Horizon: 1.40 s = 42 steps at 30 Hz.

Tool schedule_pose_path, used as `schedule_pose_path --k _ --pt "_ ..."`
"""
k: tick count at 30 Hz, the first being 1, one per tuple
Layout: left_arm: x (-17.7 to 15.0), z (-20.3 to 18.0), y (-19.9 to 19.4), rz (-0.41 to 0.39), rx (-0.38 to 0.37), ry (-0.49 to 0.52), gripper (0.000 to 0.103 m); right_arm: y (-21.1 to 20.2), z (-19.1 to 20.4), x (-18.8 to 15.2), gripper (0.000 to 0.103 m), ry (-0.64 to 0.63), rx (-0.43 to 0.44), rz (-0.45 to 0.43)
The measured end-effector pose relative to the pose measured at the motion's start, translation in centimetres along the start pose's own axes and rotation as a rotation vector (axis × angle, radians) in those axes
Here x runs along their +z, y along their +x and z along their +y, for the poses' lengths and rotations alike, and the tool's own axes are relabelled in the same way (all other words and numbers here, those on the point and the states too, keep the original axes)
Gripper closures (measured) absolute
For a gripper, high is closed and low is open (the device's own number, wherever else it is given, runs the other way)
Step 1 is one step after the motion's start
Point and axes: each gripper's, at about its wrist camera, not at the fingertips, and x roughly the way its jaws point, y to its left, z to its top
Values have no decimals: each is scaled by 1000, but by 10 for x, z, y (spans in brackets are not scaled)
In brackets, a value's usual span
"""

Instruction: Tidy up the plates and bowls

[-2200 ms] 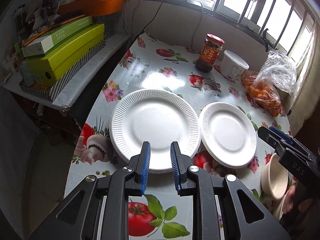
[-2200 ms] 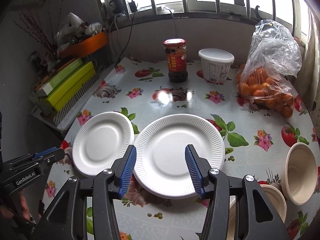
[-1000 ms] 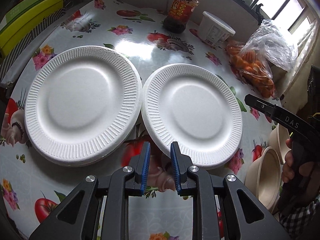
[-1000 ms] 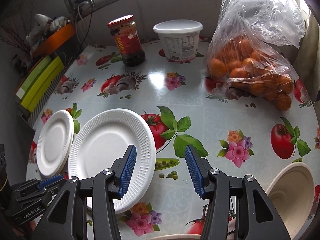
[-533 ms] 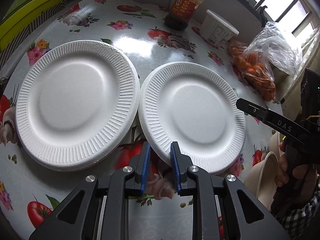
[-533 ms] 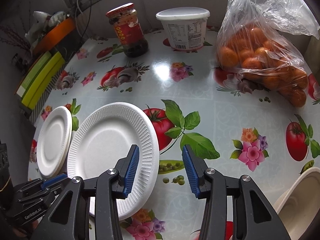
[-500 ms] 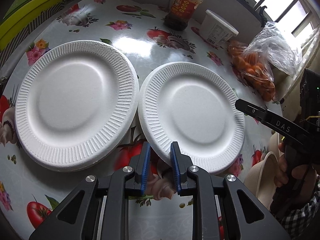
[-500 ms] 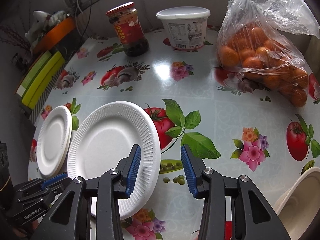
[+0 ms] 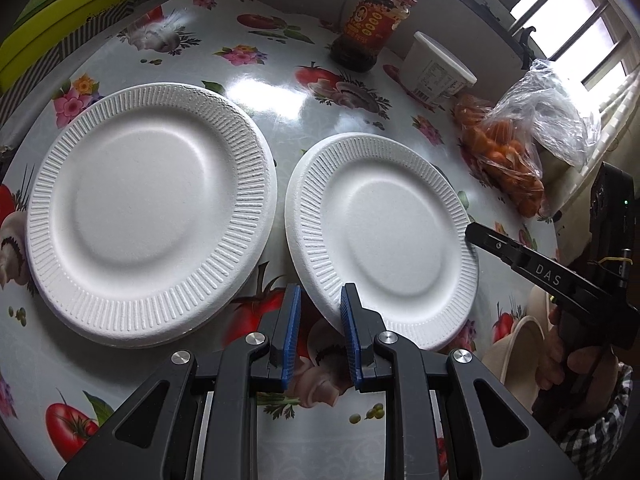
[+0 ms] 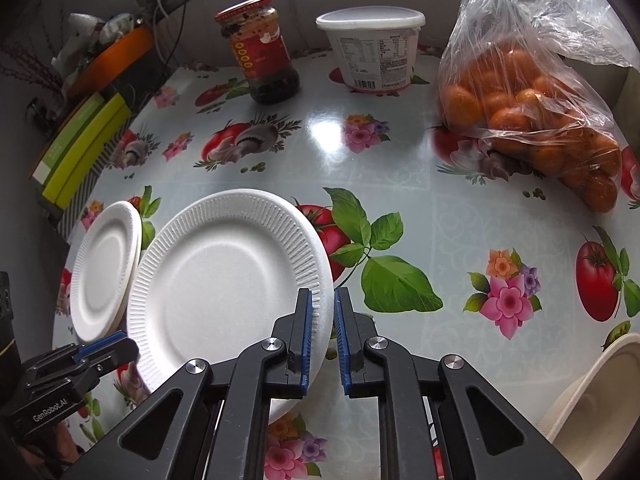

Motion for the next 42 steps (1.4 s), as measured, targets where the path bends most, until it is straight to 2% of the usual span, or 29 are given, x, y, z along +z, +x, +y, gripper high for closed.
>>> schedule_pose_path --k 22,42 --pt "4 -5 -1 -31 -5 7 82 -2 -6 -2 92 32 16 -11" --pt "3 0 -32 -96 10 33 82 -23 17 -3 92 14 41 -54"
